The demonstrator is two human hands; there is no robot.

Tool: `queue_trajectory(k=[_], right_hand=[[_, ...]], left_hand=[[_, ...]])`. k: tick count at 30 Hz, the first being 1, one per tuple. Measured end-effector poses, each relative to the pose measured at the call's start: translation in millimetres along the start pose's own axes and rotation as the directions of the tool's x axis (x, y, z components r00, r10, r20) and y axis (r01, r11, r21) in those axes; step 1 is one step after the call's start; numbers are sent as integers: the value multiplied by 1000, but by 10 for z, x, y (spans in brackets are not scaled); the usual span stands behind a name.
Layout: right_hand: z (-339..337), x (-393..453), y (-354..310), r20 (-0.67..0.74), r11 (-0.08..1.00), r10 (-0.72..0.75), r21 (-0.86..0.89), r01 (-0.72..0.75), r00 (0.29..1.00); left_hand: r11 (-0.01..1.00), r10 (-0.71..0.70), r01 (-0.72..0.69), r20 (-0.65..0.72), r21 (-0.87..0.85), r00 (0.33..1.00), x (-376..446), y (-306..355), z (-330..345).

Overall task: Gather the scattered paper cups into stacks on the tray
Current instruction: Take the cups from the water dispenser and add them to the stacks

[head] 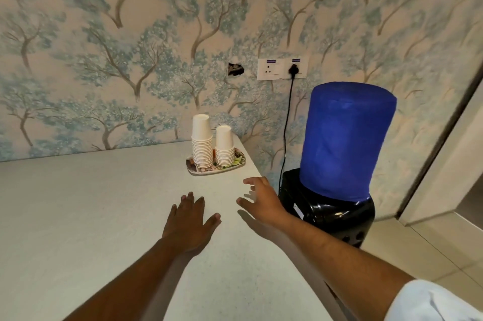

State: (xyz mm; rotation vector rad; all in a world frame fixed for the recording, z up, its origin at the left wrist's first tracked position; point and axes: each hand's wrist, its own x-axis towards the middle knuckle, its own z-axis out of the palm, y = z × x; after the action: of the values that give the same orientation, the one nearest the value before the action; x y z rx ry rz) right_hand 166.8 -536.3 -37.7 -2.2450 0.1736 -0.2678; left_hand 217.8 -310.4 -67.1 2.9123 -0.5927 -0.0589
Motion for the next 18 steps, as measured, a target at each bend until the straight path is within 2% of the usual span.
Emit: queue_trajectory(k=[8, 13, 18], right_hand=[[-664, -395, 447, 3, 996, -56, 76, 56, 998], [-1246, -696, 1081, 41, 990, -103, 99, 98, 994], [-1734, -984, 1797, 71, 990, -81, 124, 72, 994]], left_hand=[[979, 61, -78, -91, -190, 994, -256, 1207, 68], [957, 2, -57, -189, -285, 982, -512, 2245, 320], [964, 38, -85, -184, -253, 982, -616, 3097, 629]])
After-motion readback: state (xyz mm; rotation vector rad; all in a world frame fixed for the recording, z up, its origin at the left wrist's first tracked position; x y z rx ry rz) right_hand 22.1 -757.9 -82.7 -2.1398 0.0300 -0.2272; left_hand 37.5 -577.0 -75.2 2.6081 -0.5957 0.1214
